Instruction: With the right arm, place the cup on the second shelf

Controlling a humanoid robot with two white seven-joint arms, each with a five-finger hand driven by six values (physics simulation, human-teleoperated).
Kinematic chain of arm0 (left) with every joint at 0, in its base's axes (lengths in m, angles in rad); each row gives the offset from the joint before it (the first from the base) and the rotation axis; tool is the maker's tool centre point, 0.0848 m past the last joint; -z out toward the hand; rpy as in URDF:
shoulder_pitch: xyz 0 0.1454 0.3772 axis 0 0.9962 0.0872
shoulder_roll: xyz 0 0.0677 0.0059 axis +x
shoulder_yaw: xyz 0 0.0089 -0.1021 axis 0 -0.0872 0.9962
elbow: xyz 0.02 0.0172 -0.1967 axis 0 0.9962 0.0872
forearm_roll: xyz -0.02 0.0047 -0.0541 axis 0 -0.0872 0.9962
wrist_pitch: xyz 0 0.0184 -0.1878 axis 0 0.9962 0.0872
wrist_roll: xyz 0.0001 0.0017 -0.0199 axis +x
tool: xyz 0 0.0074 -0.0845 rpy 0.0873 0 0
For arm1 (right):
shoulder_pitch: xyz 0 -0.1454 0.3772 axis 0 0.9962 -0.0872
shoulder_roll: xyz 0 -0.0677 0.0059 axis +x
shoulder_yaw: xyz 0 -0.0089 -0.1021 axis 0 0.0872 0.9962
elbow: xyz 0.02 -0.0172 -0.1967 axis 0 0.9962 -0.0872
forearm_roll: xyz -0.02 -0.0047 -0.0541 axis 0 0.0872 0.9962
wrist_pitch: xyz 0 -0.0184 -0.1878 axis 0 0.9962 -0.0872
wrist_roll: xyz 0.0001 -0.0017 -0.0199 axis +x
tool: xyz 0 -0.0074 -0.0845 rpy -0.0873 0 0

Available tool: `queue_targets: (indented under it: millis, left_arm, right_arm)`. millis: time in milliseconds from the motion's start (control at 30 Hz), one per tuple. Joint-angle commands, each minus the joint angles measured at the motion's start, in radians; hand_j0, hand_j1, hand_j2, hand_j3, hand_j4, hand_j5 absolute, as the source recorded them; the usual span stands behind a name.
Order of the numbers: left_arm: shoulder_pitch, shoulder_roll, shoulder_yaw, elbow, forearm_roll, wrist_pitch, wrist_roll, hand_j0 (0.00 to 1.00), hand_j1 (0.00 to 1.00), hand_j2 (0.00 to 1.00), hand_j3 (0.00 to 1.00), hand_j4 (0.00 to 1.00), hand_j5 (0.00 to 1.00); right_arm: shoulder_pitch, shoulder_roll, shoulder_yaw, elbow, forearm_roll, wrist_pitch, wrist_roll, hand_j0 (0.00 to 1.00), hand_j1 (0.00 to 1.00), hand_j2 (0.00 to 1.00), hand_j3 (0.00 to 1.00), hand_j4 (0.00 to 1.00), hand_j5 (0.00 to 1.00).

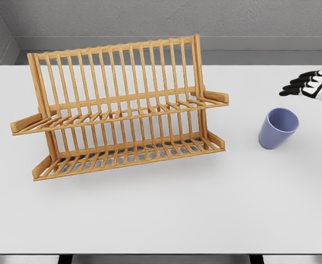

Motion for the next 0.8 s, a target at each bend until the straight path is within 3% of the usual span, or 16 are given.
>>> queue_targets:
  millis: [0, 67, 100, 533, 667, 767]
  left_arm:
    - [0.0, 0.0, 0.0, 0.0, 0.0, 0.0, 0.0, 1.0, 1.0, 1.0, 1.0, 1.0, 1.0]
    - [0.0, 0.0, 0.0, 0.0, 0.0, 0.0, 0.0, 1.0, 1.0, 1.0, 1.0, 1.0, 1.0]
    - [0.0, 0.0, 0.0, 0.0, 0.0, 0.0, 0.0, 1.0, 1.0, 1.0, 1.0, 1.0, 1.0]
    - [0.0, 0.0, 0.0, 0.0, 0.0, 0.0, 0.0, 1.0, 1.0, 1.0, 1.0, 1.0, 1.0]
    - [0.0, 0.0, 0.0, 0.0, 0.0, 0.0, 0.0, 1.0, 1.0, 1.0, 1.0, 1.0, 1.0]
    - [-0.002, 0.0, 0.0, 0.0, 0.0, 0.0, 0.0, 1.0, 1.0, 1.0, 1.0, 1.0, 1.0]
  right_arm:
    - [-0.003, 0.027, 0.043, 0.003, 0.001, 0.002, 0.015, 1.0, 1.0, 1.0, 1.0, 1.0, 1.0]
    - [-0.094, 0.064, 0.147, 0.028, 0.004, 0.002, 0.015, 1.0, 1.0, 1.0, 1.0, 1.0, 1.0]
    - [-0.106, 0.068, 0.172, 0.029, 0.005, 0.002, 0.015, 1.0, 1.0, 1.0, 1.0, 1.0, 1.0]
    - [-0.117, 0.108, 0.218, 0.132, 0.03, 0.002, 0.015, 1.0, 1.0, 1.0, 1.0, 1.0, 1.0]
    - [-0.141, 0.125, 0.226, 0.177, 0.033, 0.002, 0.015, 1.0, 1.0, 1.0, 1.0, 1.0, 1.0]
    - [-0.18, 0.144, 0.29, 0.215, 0.051, 0.002, 0.015, 1.0, 1.0, 1.0, 1.0, 1.0, 1.0]
